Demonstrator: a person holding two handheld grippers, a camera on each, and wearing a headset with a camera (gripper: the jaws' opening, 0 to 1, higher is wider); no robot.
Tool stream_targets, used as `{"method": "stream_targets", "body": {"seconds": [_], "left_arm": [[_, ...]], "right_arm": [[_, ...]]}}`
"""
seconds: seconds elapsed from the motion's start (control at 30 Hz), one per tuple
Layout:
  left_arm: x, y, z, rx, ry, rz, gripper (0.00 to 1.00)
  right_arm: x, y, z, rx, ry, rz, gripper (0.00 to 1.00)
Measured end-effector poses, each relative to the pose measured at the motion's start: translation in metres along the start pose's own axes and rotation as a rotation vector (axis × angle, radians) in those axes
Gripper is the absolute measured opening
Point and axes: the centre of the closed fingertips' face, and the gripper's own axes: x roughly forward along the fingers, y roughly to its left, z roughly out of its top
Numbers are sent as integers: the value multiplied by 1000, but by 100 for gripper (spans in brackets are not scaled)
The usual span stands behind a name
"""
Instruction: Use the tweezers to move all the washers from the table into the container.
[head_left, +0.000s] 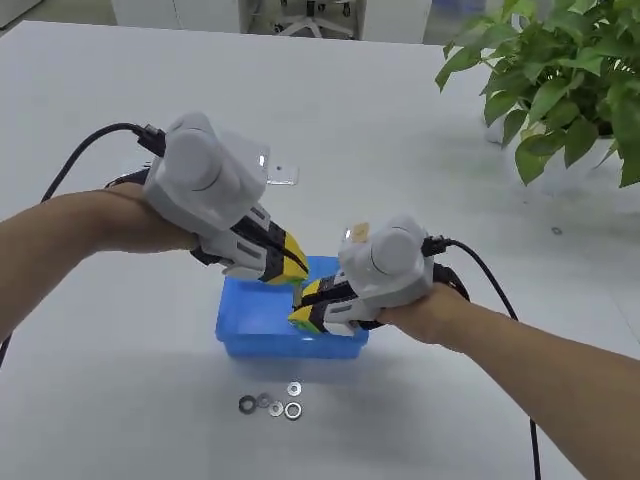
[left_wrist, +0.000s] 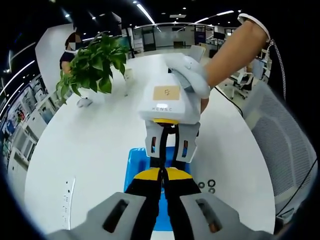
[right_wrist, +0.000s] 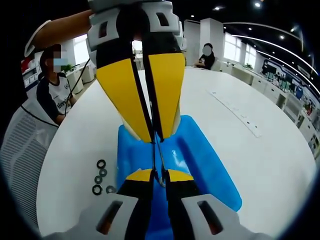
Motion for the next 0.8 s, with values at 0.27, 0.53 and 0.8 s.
{"method": "stream_targets", "body": {"seconds": [0.27, 0.53, 0.8], "left_arm": [[-7, -3, 7, 10, -7, -1, 6], [-16, -7, 16, 26, -8, 1, 6], [-25, -14, 27, 32, -14, 9, 6]], "right_arm": [[-7, 3, 7, -21, -7, -8, 11], [-15, 7, 16, -33, -21, -20, 10], [-26, 15, 25, -51, -33, -32, 10]]}}
